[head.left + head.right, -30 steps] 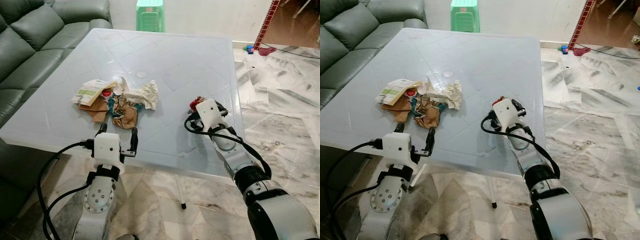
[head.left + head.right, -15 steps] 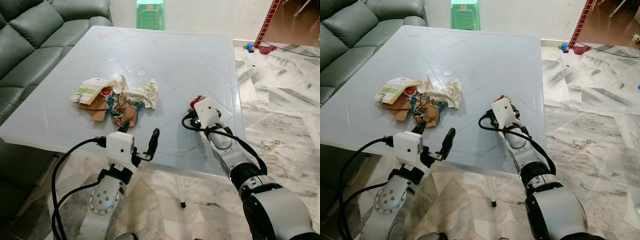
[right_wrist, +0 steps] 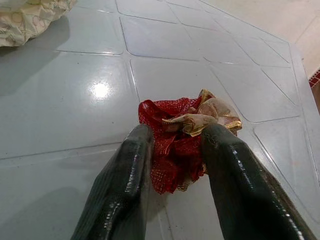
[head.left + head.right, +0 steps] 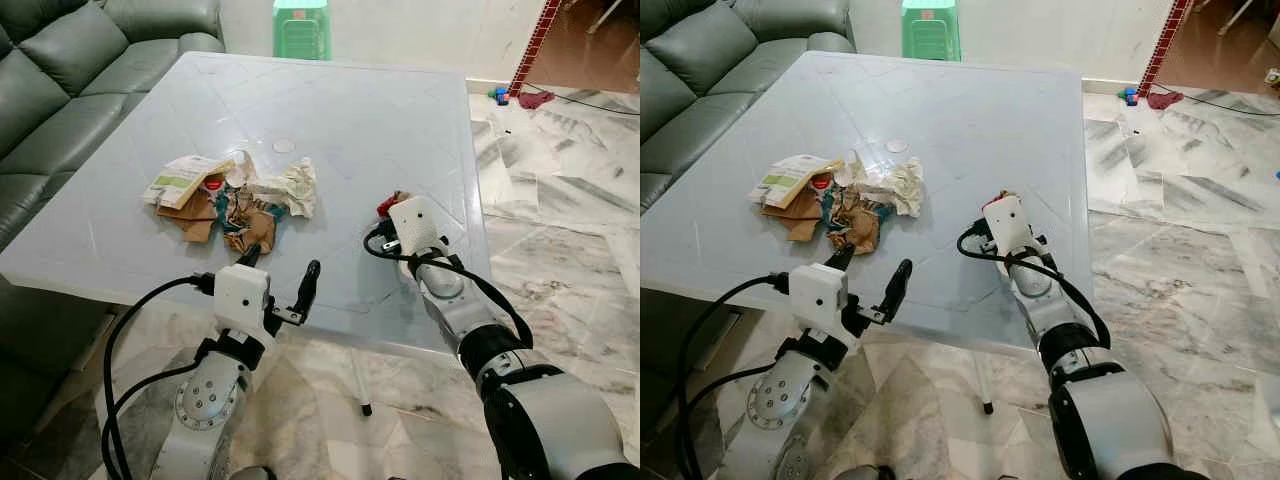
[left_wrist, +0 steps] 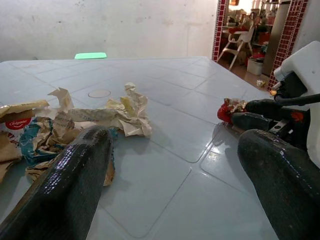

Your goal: Picking trash to rubbish bin

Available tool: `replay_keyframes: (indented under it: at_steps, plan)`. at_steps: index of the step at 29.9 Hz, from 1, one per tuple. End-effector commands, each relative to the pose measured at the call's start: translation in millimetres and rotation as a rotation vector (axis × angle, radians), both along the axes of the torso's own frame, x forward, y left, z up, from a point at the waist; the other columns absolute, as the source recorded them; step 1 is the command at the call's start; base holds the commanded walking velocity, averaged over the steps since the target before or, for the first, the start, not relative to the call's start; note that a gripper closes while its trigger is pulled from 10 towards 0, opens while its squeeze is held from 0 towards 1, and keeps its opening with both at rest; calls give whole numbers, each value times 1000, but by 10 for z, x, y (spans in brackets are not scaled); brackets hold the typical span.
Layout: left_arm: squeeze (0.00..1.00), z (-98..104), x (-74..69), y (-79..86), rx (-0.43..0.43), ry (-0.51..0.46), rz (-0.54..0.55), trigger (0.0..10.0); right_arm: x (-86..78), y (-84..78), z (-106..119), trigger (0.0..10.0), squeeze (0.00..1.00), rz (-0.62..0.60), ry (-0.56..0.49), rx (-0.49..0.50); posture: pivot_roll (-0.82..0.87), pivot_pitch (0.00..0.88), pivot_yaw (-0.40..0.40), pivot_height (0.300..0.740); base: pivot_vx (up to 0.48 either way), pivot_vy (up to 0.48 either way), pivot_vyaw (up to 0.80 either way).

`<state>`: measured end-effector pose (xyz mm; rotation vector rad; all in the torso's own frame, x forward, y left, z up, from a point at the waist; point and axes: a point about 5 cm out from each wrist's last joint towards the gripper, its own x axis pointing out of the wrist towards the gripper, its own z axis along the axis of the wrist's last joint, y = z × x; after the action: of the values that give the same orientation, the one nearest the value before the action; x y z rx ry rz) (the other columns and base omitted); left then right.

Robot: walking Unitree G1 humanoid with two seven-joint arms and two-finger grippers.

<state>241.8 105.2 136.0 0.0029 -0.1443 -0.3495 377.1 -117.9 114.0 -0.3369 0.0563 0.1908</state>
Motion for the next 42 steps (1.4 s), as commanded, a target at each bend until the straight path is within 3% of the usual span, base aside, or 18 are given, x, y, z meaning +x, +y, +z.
replay_keyframes:
  at_steps: [1,10,19,26,32,38,39,41,42]
  plan:
    - [0,-4,-5,-2,11,7,-4,10000,6,-8,-1,0,0,0,8,8,83,89,-30,740,0,0,0]
    - [0,-12,12,27,24,6,20,10000,21,4,36,0,0,9,2,34,82,88,-30,740,0,0,0]
    - [0,-5,60,85,40,-5,69,10000,70,31,211,0,0,25,-73,99,75,83,-26,740,0,0,0]
    - [0,-11,93,119,48,-8,92,10000,124,156,596,0,0,119,-222,248,66,76,-19,740,0,0,0]
    - [0,0,127,141,54,-17,108,10000,123,219,795,0,0,163,-293,294,63,71,-17,740,0,0,0]
    - [0,-31,222,345,107,-15,275,10000,-54,307,1013,0,0,292,-384,361,40,71,-1,740,0,0,0]
    - [0,-67,241,383,115,-5,280,10000,-153,305,1034,275,0,318,-399,371,26,73,8,740,0,0,0]
    - [0,-106,271,417,143,-3,282,10000,-265,289,1049,3686,0,331,-411,371,17,73,14,740,0,0,0]
    - [0,-118,283,430,152,-2,283,10000,-297,286,1054,3686,0,334,-413,371,14,73,16,740,0,0,0]
